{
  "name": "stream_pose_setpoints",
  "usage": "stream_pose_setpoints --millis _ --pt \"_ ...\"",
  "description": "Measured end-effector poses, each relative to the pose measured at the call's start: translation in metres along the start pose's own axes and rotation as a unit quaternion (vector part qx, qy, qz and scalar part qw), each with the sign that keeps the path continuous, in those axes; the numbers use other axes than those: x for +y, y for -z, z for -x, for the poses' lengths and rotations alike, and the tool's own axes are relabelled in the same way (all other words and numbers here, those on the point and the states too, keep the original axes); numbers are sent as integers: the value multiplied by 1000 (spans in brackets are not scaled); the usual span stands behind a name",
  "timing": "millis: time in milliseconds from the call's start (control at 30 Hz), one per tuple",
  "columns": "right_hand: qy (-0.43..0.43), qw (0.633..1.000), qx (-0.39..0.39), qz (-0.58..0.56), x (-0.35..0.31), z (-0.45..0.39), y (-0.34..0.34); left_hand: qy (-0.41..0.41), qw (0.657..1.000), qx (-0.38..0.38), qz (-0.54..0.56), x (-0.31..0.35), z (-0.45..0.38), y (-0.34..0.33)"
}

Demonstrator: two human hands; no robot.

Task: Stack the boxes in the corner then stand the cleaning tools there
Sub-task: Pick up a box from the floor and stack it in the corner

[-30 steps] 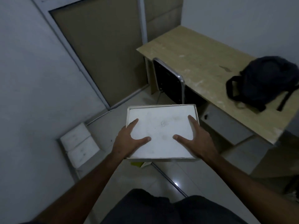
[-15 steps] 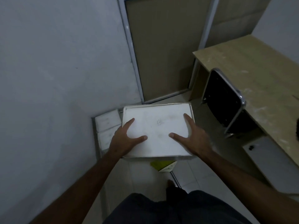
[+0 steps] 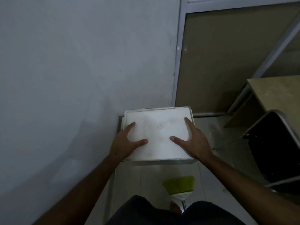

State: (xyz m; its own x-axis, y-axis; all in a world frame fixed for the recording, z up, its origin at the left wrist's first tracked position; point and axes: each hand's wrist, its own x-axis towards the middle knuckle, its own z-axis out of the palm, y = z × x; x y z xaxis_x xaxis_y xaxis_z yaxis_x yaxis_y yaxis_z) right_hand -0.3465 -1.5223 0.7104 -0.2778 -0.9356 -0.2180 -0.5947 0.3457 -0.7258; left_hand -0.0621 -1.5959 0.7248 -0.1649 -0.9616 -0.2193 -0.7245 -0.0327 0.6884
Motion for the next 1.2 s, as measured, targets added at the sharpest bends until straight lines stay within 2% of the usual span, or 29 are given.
stream_pose_setpoints --millis 233,667,933,1200 --pt "21 999 -30 1 -42 -76 -34 42 999 10 11 -35 -65 35" --pt "-53 999 -11 -3 -99 -239 -147 56 998 -38 12 -132 -265 78" --pt "-62 998 -24 -17 -87 -321 -204 74 996 -37 25 -180 -348 64" --pt "-65 997 -51 -8 -22 -382 -287 106 993 -41 14 -259 -399 2"
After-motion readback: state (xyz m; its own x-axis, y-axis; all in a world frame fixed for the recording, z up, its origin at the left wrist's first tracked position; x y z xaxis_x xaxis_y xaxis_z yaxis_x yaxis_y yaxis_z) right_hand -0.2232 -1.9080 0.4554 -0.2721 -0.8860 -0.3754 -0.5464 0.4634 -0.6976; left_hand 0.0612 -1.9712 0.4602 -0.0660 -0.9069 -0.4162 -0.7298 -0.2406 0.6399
